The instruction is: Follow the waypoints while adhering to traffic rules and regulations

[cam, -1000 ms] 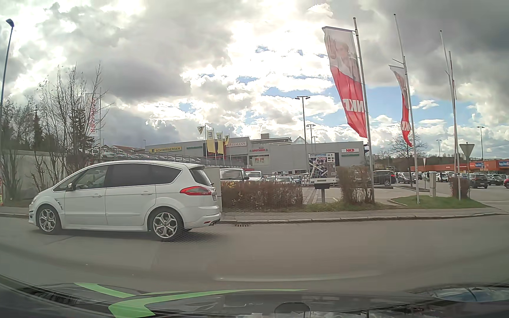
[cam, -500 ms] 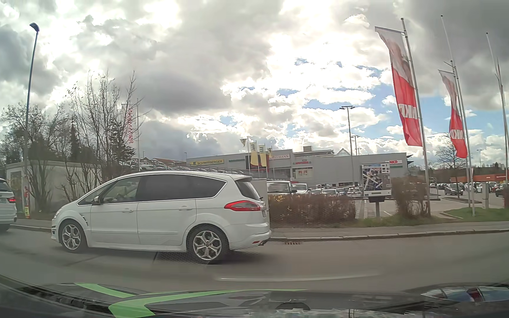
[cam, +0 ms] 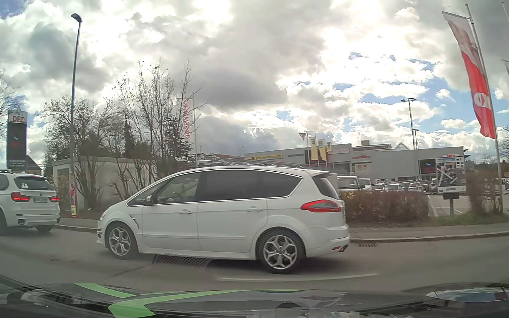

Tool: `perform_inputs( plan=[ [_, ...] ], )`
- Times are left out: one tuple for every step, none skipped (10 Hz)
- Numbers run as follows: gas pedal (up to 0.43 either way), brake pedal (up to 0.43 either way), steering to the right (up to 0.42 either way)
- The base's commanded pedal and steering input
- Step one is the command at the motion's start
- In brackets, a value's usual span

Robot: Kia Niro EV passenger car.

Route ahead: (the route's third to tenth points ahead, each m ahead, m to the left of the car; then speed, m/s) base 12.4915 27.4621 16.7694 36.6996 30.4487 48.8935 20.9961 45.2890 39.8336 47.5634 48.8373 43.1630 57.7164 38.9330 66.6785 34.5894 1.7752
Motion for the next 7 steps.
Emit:
perform_inputs(
  plan=[
    [0.13,0.0,-0.861],
    [0.11,0.0,-0.874],
    [0.118,0.0,-0.876],
    [0.13,0.0,-0.878],
    [0.13,0.0,-0.878],
    [0.13,0.0,-0.878],
    [0.138,0.0,-0.878]
  ],
)
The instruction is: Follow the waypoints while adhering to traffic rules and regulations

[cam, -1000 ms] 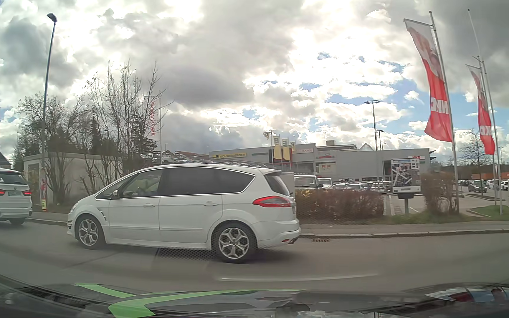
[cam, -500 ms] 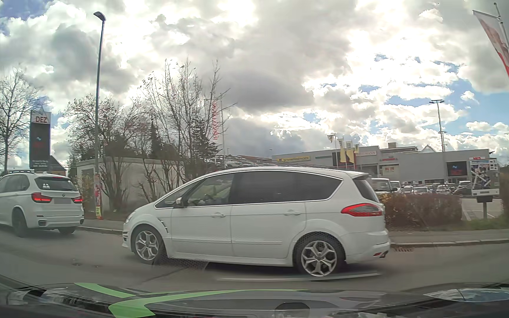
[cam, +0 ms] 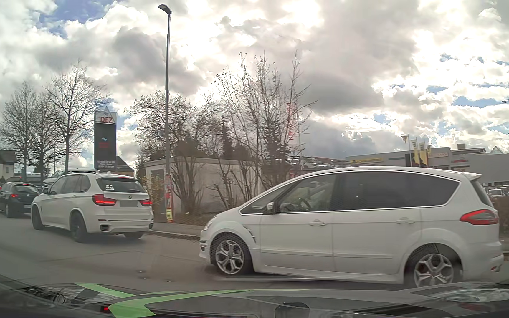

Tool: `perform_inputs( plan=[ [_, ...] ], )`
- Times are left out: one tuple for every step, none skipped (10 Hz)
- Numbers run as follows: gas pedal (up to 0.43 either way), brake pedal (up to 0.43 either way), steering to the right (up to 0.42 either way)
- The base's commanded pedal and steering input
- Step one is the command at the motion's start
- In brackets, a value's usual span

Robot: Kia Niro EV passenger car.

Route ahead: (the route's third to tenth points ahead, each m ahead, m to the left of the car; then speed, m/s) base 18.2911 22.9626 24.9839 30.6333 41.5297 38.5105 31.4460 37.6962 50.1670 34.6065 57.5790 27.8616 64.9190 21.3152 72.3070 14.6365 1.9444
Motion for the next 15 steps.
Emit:
perform_inputs(
  plan=[
    [0.138,0.0,-0.878],
    [0.138,0.0,-0.874],
    [0.138,0.0,-0.863],
    [0.13,0.0,-0.853],
    [0.13,0.0,-0.847],
    [0.13,0.0,-0.846],
    [0.13,0.0,-0.839],
    [0.13,0.0,-0.83],
    [0.118,0.0,-0.816],
    [0.067,0.0,-0.8],
    [0.067,0.0,-0.777],
    [0.067,0.0,-0.75],
    [0.047,0.0,-0.722],
    [0.028,0.0,-0.687],
    [0.028,0.0,-0.658]
  ],
)
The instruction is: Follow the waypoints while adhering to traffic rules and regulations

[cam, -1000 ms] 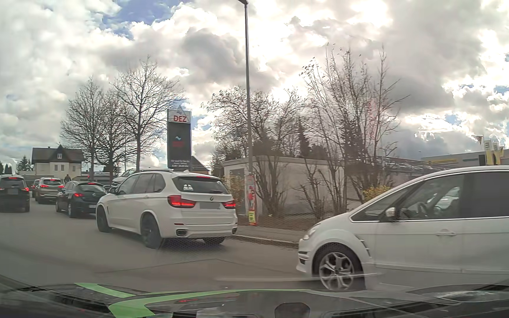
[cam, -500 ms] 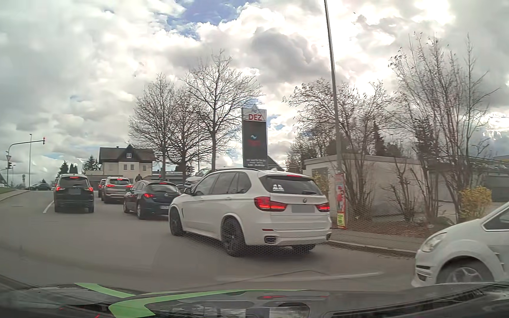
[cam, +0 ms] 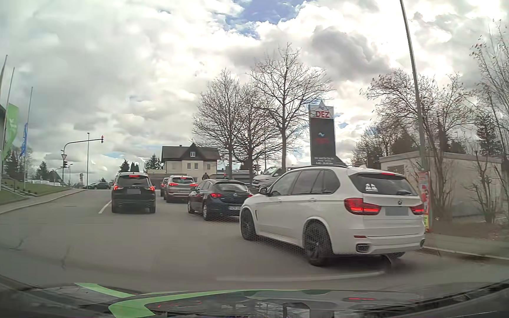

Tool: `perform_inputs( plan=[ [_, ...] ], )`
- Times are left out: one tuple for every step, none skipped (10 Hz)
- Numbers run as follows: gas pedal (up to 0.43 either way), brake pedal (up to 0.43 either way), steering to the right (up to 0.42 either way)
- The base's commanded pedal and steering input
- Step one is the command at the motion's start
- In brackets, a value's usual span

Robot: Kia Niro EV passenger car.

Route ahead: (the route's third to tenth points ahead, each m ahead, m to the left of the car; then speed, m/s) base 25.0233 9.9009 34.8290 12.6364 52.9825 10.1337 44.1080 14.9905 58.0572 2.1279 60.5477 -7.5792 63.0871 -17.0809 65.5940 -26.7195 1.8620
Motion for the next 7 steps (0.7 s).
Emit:
perform_inputs(
  plan=[
    [0.028,0.0,-0.634],
    [0.008,0.0,-0.608],
    [0.008,0.0,-0.576],
    [0.008,0.0,-0.543],
    [0.008,0.0,-0.515],
    [0.008,0.0,-0.481],
    [0.008,0.0,-0.451]
  ],
)
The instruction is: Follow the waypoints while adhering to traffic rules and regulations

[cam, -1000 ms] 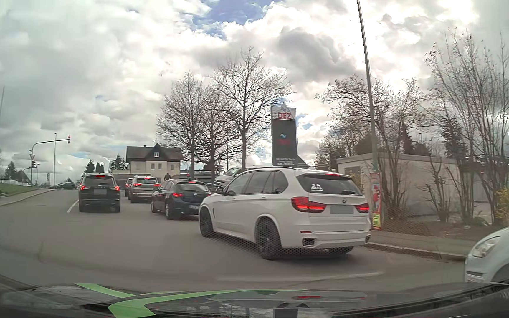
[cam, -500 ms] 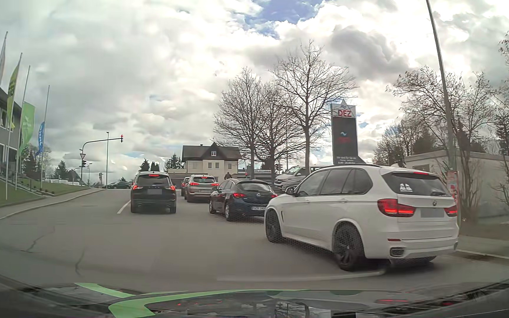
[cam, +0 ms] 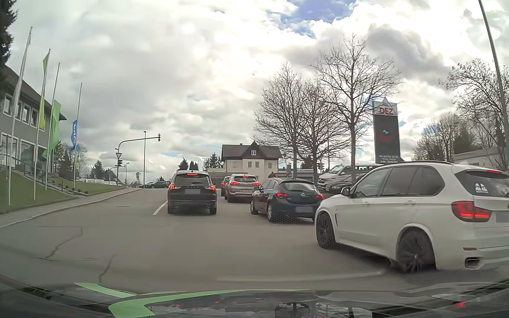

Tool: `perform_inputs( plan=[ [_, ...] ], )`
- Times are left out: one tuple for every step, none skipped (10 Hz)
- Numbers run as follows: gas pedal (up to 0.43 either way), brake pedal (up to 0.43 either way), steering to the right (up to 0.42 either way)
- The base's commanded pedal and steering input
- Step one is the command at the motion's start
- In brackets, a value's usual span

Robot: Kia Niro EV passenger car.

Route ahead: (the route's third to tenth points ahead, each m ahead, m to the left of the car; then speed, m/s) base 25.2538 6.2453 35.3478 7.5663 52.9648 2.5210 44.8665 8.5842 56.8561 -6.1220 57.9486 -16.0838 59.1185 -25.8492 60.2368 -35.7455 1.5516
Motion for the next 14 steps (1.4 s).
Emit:
perform_inputs(
  plan=[
    [0.008,0.0,-0.427],
    [0.008,0.0,-0.398],
    [0.0,0.0,-0.369],
    [0.0,0.0,-0.343],
    [0.0,0.0,-0.318],
    [0.0,0.0,-0.288],
    [0.0,0.0,-0.263],
    [0.0,0.0,-0.242],
    [0.0,0.0,-0.22],
    [0.0,0.0,-0.195],
    [0.0,0.0,-0.175],
    [0.0,0.0,-0.154],
    [0.0,0.0,-0.138],
    [0.0,0.0,-0.124]
  ],
)
